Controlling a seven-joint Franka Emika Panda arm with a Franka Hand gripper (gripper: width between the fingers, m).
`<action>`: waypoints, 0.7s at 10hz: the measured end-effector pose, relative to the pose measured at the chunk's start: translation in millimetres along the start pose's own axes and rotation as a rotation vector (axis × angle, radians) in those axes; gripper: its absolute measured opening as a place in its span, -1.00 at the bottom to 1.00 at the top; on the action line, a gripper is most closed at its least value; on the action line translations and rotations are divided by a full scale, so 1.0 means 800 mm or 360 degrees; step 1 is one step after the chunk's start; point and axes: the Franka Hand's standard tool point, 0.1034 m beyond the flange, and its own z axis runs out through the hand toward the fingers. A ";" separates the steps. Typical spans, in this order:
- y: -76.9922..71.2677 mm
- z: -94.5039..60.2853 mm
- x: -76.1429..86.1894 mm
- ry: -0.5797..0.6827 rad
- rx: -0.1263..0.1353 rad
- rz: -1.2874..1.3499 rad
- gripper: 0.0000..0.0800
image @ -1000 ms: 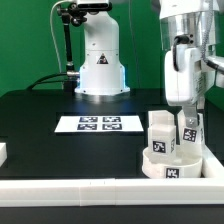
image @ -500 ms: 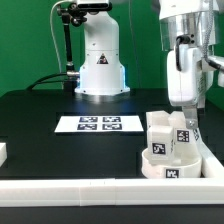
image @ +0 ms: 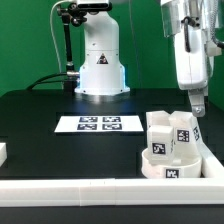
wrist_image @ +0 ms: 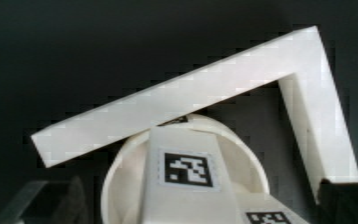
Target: Assemble stool
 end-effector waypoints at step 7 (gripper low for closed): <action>0.001 -0.002 0.007 0.0036 -0.0100 -0.1016 0.62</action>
Offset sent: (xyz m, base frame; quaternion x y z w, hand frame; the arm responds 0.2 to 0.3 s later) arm -0.0018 -0.0069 0.0049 -0.0610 0.0043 -0.2645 0.9624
